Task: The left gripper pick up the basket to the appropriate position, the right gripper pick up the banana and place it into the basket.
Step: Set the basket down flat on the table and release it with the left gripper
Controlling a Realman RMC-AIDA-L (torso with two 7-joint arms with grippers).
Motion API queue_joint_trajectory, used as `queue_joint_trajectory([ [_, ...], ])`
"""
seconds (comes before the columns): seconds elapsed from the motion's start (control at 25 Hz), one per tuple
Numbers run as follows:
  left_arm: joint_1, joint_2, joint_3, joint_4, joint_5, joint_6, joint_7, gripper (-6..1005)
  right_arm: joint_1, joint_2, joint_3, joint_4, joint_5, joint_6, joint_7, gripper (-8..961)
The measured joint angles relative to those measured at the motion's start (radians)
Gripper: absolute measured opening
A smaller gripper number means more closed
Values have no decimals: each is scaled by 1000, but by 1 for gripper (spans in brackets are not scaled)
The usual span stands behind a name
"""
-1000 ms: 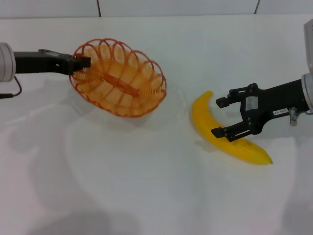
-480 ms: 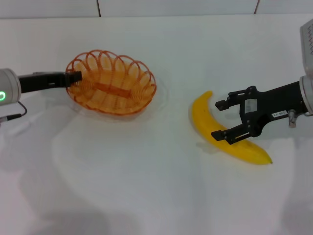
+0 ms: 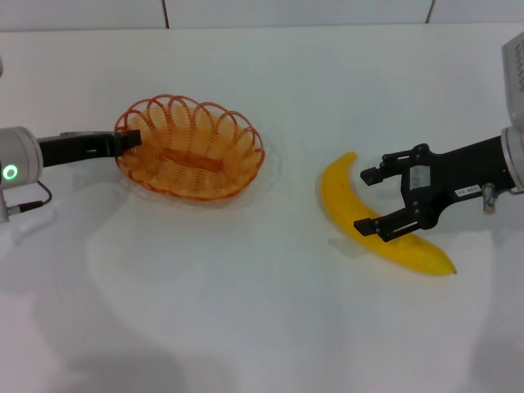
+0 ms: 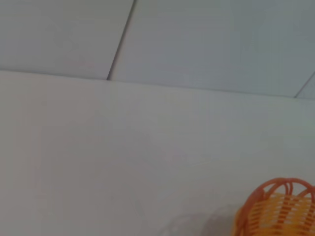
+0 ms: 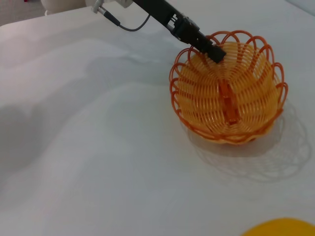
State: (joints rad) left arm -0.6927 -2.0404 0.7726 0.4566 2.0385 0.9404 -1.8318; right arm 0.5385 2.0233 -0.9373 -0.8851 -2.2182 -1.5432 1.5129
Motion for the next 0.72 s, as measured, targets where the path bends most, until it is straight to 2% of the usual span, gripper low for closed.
queue_joint_trajectory([
  [0.2,-7,2,5,-38,-25,-36,25,85,0,0,-1,0,0,0,0,879],
  [0.72,-7,0,8,-43,-23,-50,26,86,5,0,-2,12,0,0,-1,879],
])
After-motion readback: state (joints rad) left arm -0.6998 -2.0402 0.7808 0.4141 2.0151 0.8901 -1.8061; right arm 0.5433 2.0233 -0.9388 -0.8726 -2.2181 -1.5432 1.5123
